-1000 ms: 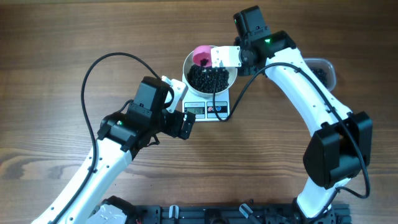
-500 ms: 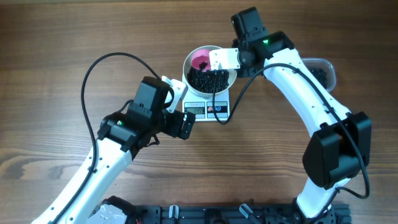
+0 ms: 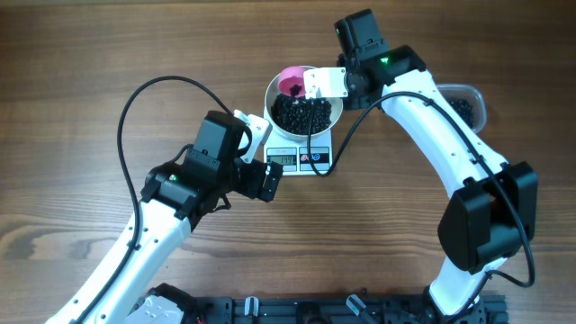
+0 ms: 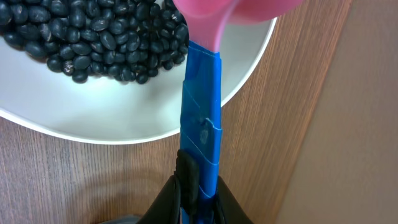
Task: Scoop item into bowl and weigh 150g on scale
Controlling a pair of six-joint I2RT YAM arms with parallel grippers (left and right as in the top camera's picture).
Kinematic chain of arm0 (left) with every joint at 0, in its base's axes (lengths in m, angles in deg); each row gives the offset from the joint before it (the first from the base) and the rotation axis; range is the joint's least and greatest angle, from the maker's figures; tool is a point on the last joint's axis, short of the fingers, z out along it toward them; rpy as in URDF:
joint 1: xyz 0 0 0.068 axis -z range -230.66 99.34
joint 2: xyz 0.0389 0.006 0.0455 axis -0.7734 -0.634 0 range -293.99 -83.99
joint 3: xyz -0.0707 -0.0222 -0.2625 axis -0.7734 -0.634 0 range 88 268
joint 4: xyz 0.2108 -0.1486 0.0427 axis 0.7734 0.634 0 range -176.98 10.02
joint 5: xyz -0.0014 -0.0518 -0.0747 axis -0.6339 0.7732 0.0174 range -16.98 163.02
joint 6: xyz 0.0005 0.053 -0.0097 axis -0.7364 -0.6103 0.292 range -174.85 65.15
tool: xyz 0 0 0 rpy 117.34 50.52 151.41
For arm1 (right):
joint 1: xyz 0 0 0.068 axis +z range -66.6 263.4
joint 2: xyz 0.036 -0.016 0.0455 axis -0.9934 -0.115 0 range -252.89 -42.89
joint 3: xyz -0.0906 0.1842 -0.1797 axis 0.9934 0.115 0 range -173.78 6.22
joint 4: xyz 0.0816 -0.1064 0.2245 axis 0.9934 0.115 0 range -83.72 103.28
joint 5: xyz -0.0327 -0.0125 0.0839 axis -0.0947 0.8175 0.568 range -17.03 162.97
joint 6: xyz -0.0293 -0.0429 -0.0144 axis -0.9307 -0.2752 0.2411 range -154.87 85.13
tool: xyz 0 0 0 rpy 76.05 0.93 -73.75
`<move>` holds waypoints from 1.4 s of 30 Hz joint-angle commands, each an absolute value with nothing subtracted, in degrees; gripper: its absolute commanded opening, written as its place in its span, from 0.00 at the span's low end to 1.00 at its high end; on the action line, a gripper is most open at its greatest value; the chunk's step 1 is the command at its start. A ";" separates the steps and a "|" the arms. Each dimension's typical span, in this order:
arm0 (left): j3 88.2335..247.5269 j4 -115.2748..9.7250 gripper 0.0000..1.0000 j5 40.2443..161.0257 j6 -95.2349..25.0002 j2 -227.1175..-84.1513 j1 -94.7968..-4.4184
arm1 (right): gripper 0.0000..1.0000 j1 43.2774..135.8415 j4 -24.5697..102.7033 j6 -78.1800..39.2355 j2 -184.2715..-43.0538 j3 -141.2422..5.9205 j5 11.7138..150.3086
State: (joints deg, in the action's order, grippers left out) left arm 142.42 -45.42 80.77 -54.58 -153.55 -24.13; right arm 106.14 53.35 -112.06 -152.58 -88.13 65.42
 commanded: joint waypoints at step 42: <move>143.47 -45.57 1.00 80.44 -54.43 -153.77 -23.87 | 0.04 106.36 53.31 -111.36 -152.38 -89.35 65.98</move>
